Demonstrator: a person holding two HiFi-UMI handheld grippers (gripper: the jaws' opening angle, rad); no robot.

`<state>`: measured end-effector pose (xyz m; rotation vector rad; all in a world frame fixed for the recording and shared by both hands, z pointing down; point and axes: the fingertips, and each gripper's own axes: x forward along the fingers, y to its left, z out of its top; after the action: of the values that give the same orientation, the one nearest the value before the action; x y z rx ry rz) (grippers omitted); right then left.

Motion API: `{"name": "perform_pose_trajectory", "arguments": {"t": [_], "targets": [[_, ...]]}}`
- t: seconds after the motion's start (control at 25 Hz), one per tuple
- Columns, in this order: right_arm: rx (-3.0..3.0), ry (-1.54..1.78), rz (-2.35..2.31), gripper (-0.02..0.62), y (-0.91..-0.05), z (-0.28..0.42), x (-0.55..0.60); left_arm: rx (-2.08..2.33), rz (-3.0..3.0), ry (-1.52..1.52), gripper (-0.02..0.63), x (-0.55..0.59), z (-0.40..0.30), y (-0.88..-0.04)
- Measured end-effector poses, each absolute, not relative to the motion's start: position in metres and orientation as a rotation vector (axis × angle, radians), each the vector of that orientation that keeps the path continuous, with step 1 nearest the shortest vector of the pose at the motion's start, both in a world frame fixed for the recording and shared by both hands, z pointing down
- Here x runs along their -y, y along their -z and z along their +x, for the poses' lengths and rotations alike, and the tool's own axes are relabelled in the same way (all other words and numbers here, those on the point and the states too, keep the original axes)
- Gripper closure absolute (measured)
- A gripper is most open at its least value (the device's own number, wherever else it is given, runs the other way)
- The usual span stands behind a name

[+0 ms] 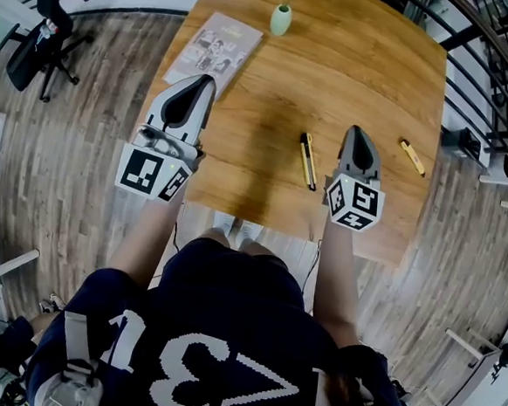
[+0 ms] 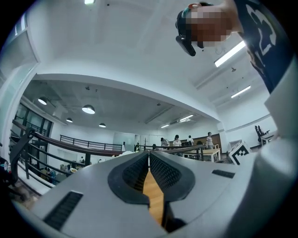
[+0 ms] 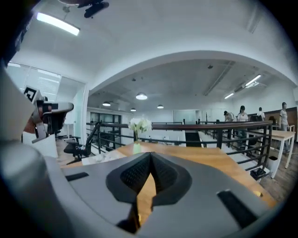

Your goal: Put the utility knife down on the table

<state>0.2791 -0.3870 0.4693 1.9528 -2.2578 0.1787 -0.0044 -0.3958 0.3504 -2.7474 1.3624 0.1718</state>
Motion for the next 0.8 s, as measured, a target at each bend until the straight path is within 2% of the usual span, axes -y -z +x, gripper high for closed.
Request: {"name": "perform_pose_trajectory", "arguments": {"t": [0.36, 0.8], "targets": [[2.447, 0.109, 2.08, 0.572, -0.323, 0.281, 0.377, -1.349, -2.7, -0.294, 0.581, 0.401, -0.008, -0.306], [2.513, 0.204, 2.122, 0.572, -0.268, 0.282, 0.354, -1.323, -2.68, -0.333, 0.581, 0.397, -0.005, -0.281]]}}
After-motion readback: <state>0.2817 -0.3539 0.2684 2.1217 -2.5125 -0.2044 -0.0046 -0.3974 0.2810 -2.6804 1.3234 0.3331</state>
